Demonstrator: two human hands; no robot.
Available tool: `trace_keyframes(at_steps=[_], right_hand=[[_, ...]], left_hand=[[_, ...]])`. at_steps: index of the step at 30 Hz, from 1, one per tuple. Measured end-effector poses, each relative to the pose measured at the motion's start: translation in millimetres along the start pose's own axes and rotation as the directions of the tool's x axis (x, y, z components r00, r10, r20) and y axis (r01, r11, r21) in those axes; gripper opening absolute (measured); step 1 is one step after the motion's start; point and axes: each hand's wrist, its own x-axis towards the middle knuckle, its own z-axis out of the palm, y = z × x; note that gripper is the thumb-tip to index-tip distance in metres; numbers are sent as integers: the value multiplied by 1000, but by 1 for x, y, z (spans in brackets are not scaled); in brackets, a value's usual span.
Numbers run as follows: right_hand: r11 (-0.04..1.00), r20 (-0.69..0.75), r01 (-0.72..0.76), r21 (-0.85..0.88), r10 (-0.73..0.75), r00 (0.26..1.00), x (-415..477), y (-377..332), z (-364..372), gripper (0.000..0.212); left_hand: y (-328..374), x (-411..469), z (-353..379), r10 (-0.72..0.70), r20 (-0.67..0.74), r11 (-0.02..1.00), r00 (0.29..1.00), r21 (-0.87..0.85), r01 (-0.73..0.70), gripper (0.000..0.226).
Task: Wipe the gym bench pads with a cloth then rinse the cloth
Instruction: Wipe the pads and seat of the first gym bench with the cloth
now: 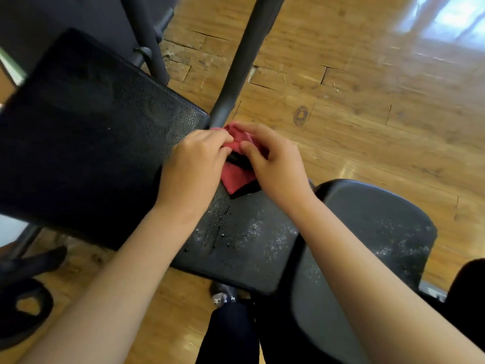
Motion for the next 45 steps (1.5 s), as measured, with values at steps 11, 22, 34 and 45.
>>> trace_keyframes(at_steps=[11,22,34,45], right_hand=[[271,639,-777,568,450,624,-148,-72,11,42],[-253,808,-853,456,519,278,-211,-34,91,46],[-570,741,-476,670,475,474,-178,-42,113,25],[-601,716,-388,698,578,393,-196,-1,57,22]], left_hand=[[6,-134,-61,-200,196,743,960,-608,279,20],[-26,-223,-27,-637,332,363,696,-667,651,28],[-27,-182,8,-765,474,-29,436,-702,712,33],[29,-194,44,-715,589,20,376,-521,853,25]])
